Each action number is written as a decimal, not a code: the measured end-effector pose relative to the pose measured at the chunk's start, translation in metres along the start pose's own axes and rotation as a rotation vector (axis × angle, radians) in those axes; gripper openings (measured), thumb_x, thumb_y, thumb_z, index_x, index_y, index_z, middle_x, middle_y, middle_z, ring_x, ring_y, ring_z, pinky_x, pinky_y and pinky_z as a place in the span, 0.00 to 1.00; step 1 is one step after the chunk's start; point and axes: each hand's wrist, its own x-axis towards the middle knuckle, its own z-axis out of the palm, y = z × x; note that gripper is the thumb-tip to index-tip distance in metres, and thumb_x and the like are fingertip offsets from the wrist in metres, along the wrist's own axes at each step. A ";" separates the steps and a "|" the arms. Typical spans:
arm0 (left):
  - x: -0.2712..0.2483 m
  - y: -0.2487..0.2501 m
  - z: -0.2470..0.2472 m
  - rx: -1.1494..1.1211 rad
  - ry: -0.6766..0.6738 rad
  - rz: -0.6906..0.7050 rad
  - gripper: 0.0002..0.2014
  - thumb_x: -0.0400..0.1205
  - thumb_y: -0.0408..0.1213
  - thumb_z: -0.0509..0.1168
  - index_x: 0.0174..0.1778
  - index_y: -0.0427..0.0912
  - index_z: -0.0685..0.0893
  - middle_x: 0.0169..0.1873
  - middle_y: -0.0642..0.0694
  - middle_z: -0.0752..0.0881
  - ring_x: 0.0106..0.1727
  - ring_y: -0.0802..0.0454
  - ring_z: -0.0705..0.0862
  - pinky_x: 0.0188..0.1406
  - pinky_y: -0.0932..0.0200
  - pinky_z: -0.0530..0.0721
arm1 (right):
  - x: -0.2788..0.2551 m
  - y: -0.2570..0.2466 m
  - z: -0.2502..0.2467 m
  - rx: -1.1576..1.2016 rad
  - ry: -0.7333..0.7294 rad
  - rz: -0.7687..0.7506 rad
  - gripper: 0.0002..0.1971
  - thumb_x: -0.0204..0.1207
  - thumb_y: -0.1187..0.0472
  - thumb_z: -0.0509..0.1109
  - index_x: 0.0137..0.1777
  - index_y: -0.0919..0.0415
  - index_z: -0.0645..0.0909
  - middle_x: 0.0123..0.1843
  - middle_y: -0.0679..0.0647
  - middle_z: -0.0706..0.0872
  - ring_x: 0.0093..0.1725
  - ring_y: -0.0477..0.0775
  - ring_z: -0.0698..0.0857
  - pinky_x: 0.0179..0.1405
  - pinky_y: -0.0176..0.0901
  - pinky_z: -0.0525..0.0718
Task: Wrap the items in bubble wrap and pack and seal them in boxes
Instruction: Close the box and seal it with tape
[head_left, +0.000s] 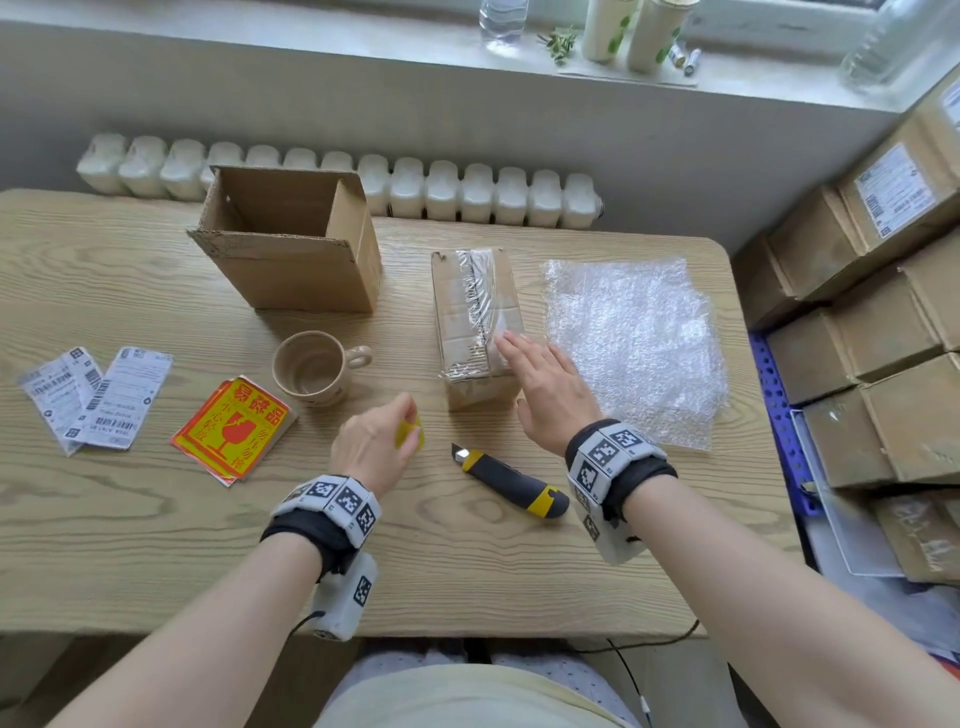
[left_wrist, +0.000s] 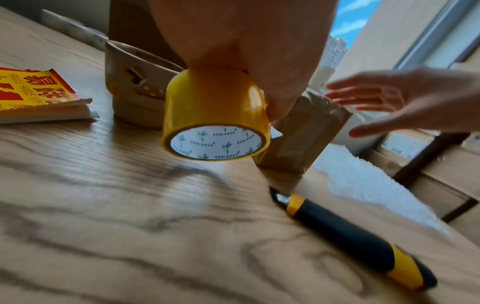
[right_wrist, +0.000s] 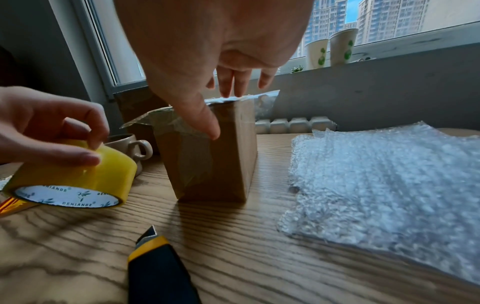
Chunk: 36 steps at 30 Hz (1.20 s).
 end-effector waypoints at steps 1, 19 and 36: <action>-0.004 -0.001 0.004 0.018 0.013 0.047 0.07 0.78 0.38 0.68 0.45 0.42 0.78 0.32 0.46 0.83 0.35 0.40 0.81 0.33 0.56 0.70 | -0.003 0.001 0.000 0.005 0.005 0.005 0.41 0.70 0.74 0.63 0.83 0.57 0.54 0.84 0.52 0.60 0.82 0.51 0.58 0.83 0.50 0.49; -0.040 -0.009 0.052 0.026 -0.148 -0.019 0.12 0.80 0.42 0.64 0.58 0.52 0.76 0.38 0.54 0.78 0.49 0.46 0.82 0.40 0.49 0.82 | -0.023 0.014 0.001 0.138 0.107 0.015 0.38 0.73 0.71 0.65 0.83 0.60 0.54 0.82 0.54 0.63 0.81 0.52 0.60 0.80 0.42 0.46; 0.004 0.061 0.024 -0.493 -0.017 -0.156 0.29 0.86 0.32 0.50 0.83 0.42 0.49 0.79 0.40 0.66 0.79 0.43 0.64 0.78 0.54 0.58 | -0.018 0.001 0.012 0.424 0.010 0.182 0.40 0.75 0.67 0.65 0.84 0.62 0.47 0.84 0.55 0.58 0.81 0.56 0.62 0.79 0.53 0.63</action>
